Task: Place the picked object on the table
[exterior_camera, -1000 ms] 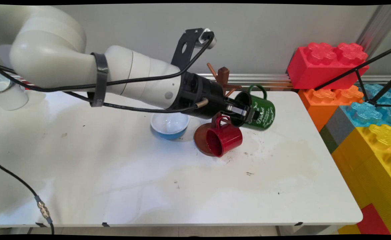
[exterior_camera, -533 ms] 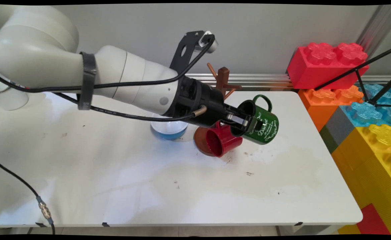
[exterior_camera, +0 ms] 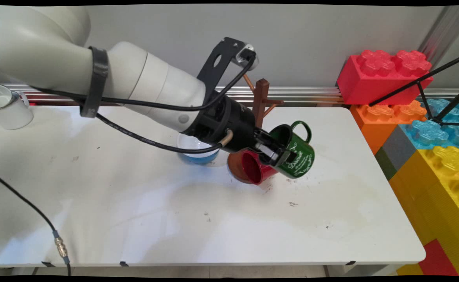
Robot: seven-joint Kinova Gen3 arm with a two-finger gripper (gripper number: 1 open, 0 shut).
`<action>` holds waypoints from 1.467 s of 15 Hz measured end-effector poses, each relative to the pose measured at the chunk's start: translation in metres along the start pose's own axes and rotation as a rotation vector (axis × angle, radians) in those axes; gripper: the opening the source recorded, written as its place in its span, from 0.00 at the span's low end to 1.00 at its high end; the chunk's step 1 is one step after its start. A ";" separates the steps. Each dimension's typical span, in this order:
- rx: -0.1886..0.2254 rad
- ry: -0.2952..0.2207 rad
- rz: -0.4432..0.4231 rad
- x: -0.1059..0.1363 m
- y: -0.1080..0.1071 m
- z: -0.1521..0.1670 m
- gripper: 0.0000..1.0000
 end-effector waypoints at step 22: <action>0.177 -0.479 0.332 -0.038 -0.033 0.001 0.00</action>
